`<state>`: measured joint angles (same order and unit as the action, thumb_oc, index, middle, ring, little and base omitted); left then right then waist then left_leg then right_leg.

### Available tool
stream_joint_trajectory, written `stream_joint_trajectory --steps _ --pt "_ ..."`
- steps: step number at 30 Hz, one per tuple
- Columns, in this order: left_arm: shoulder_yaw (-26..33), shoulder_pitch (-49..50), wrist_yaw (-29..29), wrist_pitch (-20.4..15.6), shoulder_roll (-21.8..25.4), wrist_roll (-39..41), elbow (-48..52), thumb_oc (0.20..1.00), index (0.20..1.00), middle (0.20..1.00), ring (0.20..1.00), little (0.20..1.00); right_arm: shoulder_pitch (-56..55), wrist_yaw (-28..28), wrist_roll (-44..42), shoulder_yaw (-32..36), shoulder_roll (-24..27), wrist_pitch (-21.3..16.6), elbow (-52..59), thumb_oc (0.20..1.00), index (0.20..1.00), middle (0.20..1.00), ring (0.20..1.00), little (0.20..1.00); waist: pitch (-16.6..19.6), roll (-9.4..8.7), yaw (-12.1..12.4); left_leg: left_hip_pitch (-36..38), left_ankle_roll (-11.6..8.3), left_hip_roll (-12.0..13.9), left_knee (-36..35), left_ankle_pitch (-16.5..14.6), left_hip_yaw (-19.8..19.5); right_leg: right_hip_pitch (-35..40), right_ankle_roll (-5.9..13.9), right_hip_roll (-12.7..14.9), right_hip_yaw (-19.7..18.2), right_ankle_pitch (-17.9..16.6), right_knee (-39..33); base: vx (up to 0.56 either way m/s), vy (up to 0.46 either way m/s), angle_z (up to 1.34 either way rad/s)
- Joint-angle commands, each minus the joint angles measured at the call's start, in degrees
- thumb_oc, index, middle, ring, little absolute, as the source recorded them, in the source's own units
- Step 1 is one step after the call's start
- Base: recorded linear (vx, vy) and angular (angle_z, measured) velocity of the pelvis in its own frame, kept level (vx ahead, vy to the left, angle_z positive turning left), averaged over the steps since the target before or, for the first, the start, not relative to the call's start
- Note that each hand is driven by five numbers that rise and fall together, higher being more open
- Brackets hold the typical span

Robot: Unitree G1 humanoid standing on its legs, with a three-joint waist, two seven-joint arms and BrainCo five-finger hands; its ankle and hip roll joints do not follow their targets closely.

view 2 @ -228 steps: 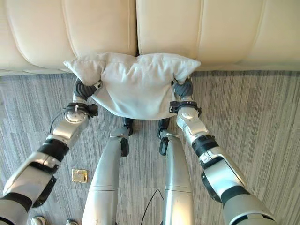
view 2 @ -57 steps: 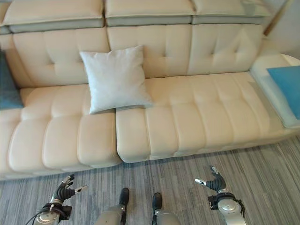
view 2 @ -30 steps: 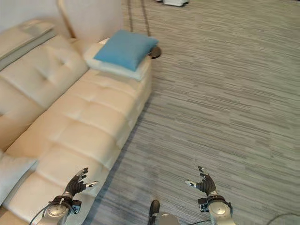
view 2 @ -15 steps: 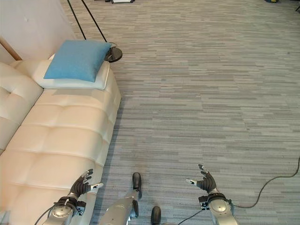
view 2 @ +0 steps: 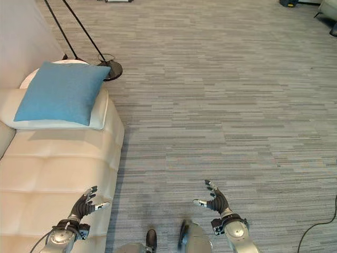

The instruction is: Pick up all the scattered cushions and arrange them neatly on the sofa.

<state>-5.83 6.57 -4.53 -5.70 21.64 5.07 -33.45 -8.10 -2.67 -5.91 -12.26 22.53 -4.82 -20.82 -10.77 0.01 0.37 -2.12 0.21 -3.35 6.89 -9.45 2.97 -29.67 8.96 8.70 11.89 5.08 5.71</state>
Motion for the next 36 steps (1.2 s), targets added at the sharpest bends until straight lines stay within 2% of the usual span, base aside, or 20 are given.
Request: stream_joint_trajectory --steps 1,3,4,5,7,11,12,15,18,20,23,24,25,28,29,31,32,33,35,36 --pt "-0.58 0.36 -1.08 -1.79 3.60 -3.85 4.00 1.000 1.000 1.000 1.000 1.000 0.38 -1.87 0.35 4.89 1.60 -1.61 3.66 1.000 1.000 1.000 1.000 1.000 -0.84 -1.04 -1.04 7.90 -2.57 4.44 0.70 -2.86 -1.69 7.04 1.16 -1.52 -5.22 -10.04 0.24 0.43 -0.276 0.96" --pt "-0.46 1.25 -0.45 -2.50 3.21 -3.28 4.50 1.000 1.000 1.000 1.000 1.000 -0.40 -0.75 -0.78 4.92 1.36 -1.75 3.76 1.000 1.000 1.000 1.000 1.000 -0.43 -1.11 -1.03 7.69 -3.41 5.38 3.08 -1.38 -1.89 7.85 0.41 -1.90 -6.07 -11.21 1.36 0.45 -0.365 1.06" --pt "-2.03 0.19 -0.33 -2.38 1.69 -1.11 3.59 1.000 1.000 1.000 1.000 1.000 1.11 -2.42 -0.46 4.95 2.85 -2.29 3.00 1.000 1.000 1.000 1.000 1.000 -2.19 -0.77 -1.42 -2.30 -3.76 8.79 24.22 6.60 -1.66 9.41 -2.98 -2.24 -4.94 -9.93 4.66 0.51 -0.492 1.13" --pt "-1.77 -0.20 -0.37 -2.26 1.21 -0.49 2.35 1.000 1.000 1.000 1.000 1.000 1.07 -2.92 -1.58 6.07 3.35 -2.16 3.18 1.000 1.000 1.000 1.000 1.000 -2.02 -0.62 -1.59 -5.50 -3.11 11.45 27.17 10.23 1.60 11.75 -4.67 -2.87 -3.85 -7.47 3.92 0.51 -0.492 1.30" --pt "-1.68 -0.21 -0.23 -2.44 1.09 0.04 2.23 1.000 1.000 1.000 1.000 1.000 0.88 -2.92 -2.24 6.35 3.57 -2.43 3.09 1.000 1.000 1.000 1.000 1.000 -1.98 -0.31 -1.06 -6.29 -2.72 12.03 26.88 8.89 3.03 13.17 -5.05 -3.29 -3.56 -6.26 3.75 0.41 -0.139 0.24" --pt "-1.69 -0.78 -0.35 -2.61 0.14 0.43 0.66 1.000 1.000 1.000 1.000 1.000 1.20 -3.54 -2.20 7.37 4.09 -2.14 1.34 1.000 1.000 1.000 1.000 1.000 -1.12 0.17 0.24 -11.53 -2.35 10.85 16.09 5.72 9.68 19.42 -4.01 -1.71 -1.20 -3.51 1.17 0.44 -0.029 -0.16" --pt "-2.14 -0.76 -0.21 -2.37 -0.27 -0.20 0.58 1.000 1.000 1.000 1.000 1.000 1.25 -4.26 -1.53 7.60 3.99 -1.96 1.08 1.000 1.000 1.000 1.000 1.000 -0.73 1.58 1.47 -14.28 -4.37 10.42 3.16 12.87 12.67 23.90 -3.65 -3.04 0.07 -1.47 0.14 0.53 0.046 0.31" --pt "-1.91 -0.34 -0.35 -2.06 -0.42 -0.51 0.41 1.000 1.000 1.000 1.000 1.000 0.40 -4.63 -1.04 7.81 3.16 -1.67 0.92 1.000 1.000 1.000 1.000 1.000 0.02 1.87 2.71 -16.44 -4.85 10.38 -6.01 16.21 13.73 29.38 -3.17 -3.67 0.79 1.27 -0.45 0.55 0.077 0.10" --pt "-1.58 1.13 -0.10 -1.45 -0.29 -0.98 0.68 1.000 1.000 1.000 1.000 1.000 -1.32 -4.18 0.46 8.03 2.70 -0.99 1.15 1.000 1.000 1.000 1.000 1.000 1.29 2.40 3.19 -16.68 -5.08 11.45 -8.64 18.83 15.09 33.05 -2.84 -3.89 0.60 3.56 0.56 0.45 0.121 -0.09" --pt "-1.48 1.27 -0.15 -1.35 -0.06 -1.29 0.64 1.000 1.000 1.000 1.000 1.000 -1.64 -4.33 0.70 8.16 2.72 -0.83 1.04 1.000 1.000 1.000 1.000 1.000 1.49 1.80 3.09 -16.91 -5.68 11.07 -7.95 18.27 14.89 34.86 -2.62 -3.20 0.12 5.02 0.83 0.45 0.155 -0.18" --pt "-0.39 2.40 0.07 -1.38 1.10 -0.93 2.09 1.000 1.000 1.000 1.000 1.000 -2.48 -3.51 1.17 8.24 1.89 -0.32 0.99 1.000 1.000 1.000 1.000 1.000 3.00 1.53 3.94 -17.91 -4.61 11.38 -3.86 19.85 13.88 37.45 -2.17 -2.57 -0.37 4.61 0.47 0.47 0.244 0.05" --pt "0.10 2.60 0.36 -1.65 1.74 -0.27 2.45 1.000 1.000 1.000 1.000 1.000 -2.34 -3.06 1.39 8.05 1.50 -0.38 0.73 1.000 1.000 1.000 1.000 1.000 4.28 -0.25 4.63 -19.23 -3.81 9.48 -0.57 18.29 11.75 38.07 -1.40 -0.72 -0.55 3.10 0.28 0.44 0.223 -0.06" --pt "0.11 2.61 0.37 -1.64 1.77 -0.27 2.47 1.000 1.000 1.000 1.000 1.000 -2.34 -3.06 1.39 8.04 1.47 -0.38 0.72 1.000 1.000 1.000 1.000 1.000 4.32 -0.29 4.60 -19.33 -3.79 9.46 -0.44 18.20 11.73 38.05 -1.38 -0.70 -0.51 3.11 0.26 0.47 0.272 0.07" --pt "0.05 2.77 0.90 -1.37 2.64 0.10 2.97 1.000 1.000 1.000 1.000 1.000 -2.54 -1.90 1.80 7.56 1.01 -0.25 1.08 1.000 1.000 1.000 1.000 1.000 4.96 -2.49 6.04 -19.24 -1.03 5.23 3.23 13.62 8.91 36.54 -0.44 2.15 -1.50 -2.24 3.89 0.35 0.308 0.53" --pt "0.41 2.20 0.70 -1.19 3.35 0.13 2.72 1.000 1.000 1.000 1.000 1.000 -1.04 -1.58 3.19 6.49 1.26 -0.11 0.70 1.000 1.000 1.000 1.000 1.000 4.05 -3.05 6.38 -18.14 1.39 2.70 3.61 10.94 7.78 32.32 0.34 4.77 -2.81 -10.99 12.82 0.26 0.334 1.00" --pt "0.79 1.96 0.23 -1.14 3.58 0.40 2.81 1.000 1.000 1.000 1.000 1.000 -0.08 -1.76 3.28 5.87 1.08 -0.37 0.75 1.000 1.000 1.000 1.000 1.000 3.48 -2.84 6.52 -17.11 2.18 2.21 3.25 9.94 7.31 30.08 0.24 5.96 -3.03 -13.32 16.27 0.30 0.297 0.81" --pt "0.99 2.00 -0.08 -1.13 3.64 0.74 3.42 1.000 1.000 1.000 1.000 1.000 0.43 -1.82 2.85 4.87 0.69 -1.04 1.27 1.000 1.000 1.000 1.000 1.000 2.80 -1.66 6.00 -13.78 3.20 1.55 2.05 8.71 4.91 25.09 -2.15 3.43 -4.99 -11.82 20.29 0.33 0.243 0.62" --pt "1.01 2.01 -0.08 -1.13 3.63 0.74 3.43 1.000 1.000 1.000 1.000 1.000 0.45 -1.83 2.84 4.84 0.70 -1.06 1.25 1.000 1.000 1.000 1.000 1.000 2.80 -1.72 5.96 -13.80 3.20 1.50 2.09 8.68 4.92 24.99 -2.16 3.51 -5.01 -11.67 20.51 0.34 0.183 0.58" --pt "1.24 2.06 -0.23 -1.44 3.05 1.23 2.85 1.000 1.000 1.000 1.000 1.000 0.20 -1.43 2.55 4.69 0.75 -1.06 1.40 1.000 1.000 1.000 1.000 1.000 1.97 -0.27 4.46 -10.06 3.32 0.74 -0.18 8.59 1.52 18.99 -3.61 -3.68 -8.26 -5.23 22.34 0.31 0.118 0.70" --pt "1.20 2.04 -0.16 -1.72 2.73 1.21 2.53 1.000 1.000 1.000 1.000 1.000 0.21 -1.34 2.26 4.74 0.93 -1.01 1.30 1.000 1.000 1.000 1.000 1.000 1.41 0.24 3.74 -8.12 3.07 0.12 -0.99 8.38 -0.09 17.06 -3.69 -5.67 -8.29 -2.11 20.03 0.38 0.093 0.81"
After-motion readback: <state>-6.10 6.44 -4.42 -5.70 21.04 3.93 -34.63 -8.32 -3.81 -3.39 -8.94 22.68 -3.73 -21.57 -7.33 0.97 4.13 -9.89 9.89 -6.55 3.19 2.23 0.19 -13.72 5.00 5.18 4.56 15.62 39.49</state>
